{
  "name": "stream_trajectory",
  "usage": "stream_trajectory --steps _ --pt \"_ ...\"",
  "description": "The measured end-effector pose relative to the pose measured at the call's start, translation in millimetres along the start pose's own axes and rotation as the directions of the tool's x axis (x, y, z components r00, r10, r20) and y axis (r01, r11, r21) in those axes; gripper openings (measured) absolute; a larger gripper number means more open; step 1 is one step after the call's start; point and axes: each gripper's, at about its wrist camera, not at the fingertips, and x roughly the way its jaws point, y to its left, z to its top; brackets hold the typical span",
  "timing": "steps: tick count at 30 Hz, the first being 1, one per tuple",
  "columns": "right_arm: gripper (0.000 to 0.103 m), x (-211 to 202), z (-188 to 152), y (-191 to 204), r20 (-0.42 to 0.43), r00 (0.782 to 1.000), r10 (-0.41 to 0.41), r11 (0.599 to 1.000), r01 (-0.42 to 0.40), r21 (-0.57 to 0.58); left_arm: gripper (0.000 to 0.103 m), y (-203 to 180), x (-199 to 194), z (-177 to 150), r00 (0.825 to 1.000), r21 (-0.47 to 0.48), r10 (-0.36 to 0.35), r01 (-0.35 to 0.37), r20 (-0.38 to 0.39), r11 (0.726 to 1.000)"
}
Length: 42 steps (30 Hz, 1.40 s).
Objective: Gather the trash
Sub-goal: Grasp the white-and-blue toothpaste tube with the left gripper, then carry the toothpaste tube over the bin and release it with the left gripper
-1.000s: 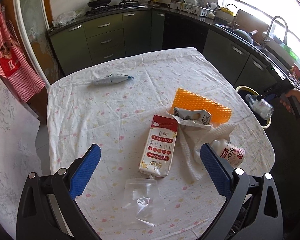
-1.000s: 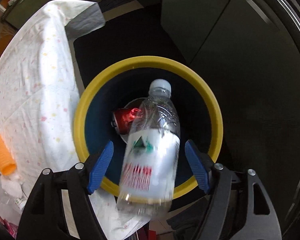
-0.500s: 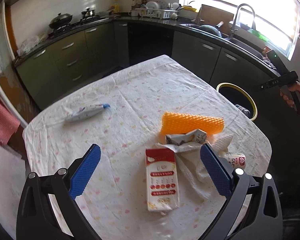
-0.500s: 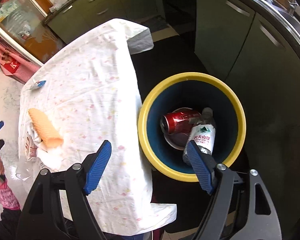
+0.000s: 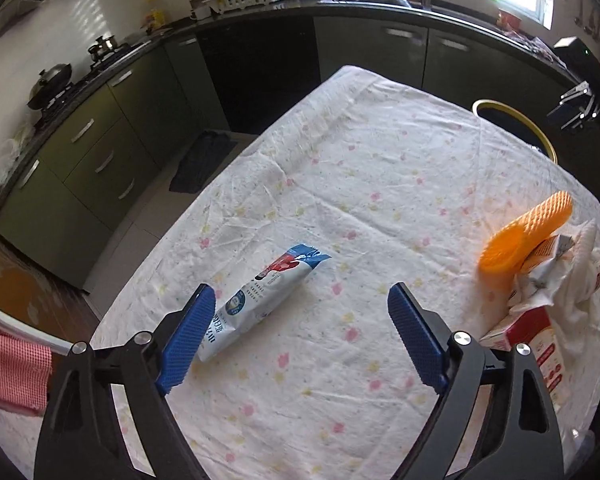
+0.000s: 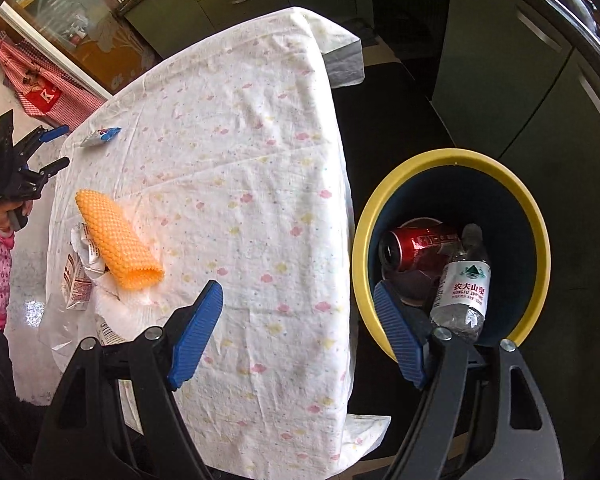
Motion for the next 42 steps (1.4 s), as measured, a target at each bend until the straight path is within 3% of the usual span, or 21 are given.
stream_trajectory --steps 7,10,14,16,18,20,30,38,42 --pt "0.074 23.5 18.0 0.6 -0.049 0.999 -0.007 1.000 0.007 0.010 0.086 19.8 46.9 1.4 0.998 0.036 -0.035 0.037 -0.055 0.999" --pt "0.074 31.9 23.4 2.2 -0.068 0.998 -0.009 1.000 0.010 0.012 0.080 28.5 58.9 -0.2 0.994 0.019 -0.081 0.083 -0.074 0.996" --pt "0.074 38.0 29.2 5.3 -0.083 0.997 -0.001 1.000 0.002 0.012 0.063 35.3 66.2 -7.9 0.984 -0.006 -0.152 0.152 -0.094 0.988" --pt "0.074 40.3 30.6 8.1 -0.088 0.996 0.001 1.000 -0.001 0.006 0.057 34.3 65.3 -12.8 0.985 -0.013 -0.149 0.149 -0.087 0.989" --pt "0.074 41.3 30.6 11.3 -0.090 0.996 0.007 1.000 -0.007 0.000 0.036 35.7 61.6 -15.5 0.986 -0.045 -0.151 0.148 -0.072 0.988" --pt "0.074 41.0 28.8 15.2 -0.088 0.996 0.014 1.000 -0.015 -0.007 0.027 36.5 57.1 -20.0 0.986 -0.078 -0.156 0.151 -0.065 0.985" --pt "0.074 13.9 0.7 21.0 -0.033 0.998 0.053 0.998 -0.054 -0.034 0.026 -4.0 20.5 -32.8 0.997 -0.111 -0.037 0.029 -0.063 0.993" --pt "0.074 -13.2 -37.0 2.5 0.037 0.995 0.088 0.996 -0.088 -0.011 0.026 -58.5 -41.8 9.5 0.999 -0.070 -0.031 0.032 0.019 0.997" --pt "0.074 -20.2 -59.8 -21.8 0.066 0.993 0.093 0.995 -0.095 0.026 0.026 -101.4 -60.2 46.2 0.997 0.008 -0.062 0.061 0.042 0.998"
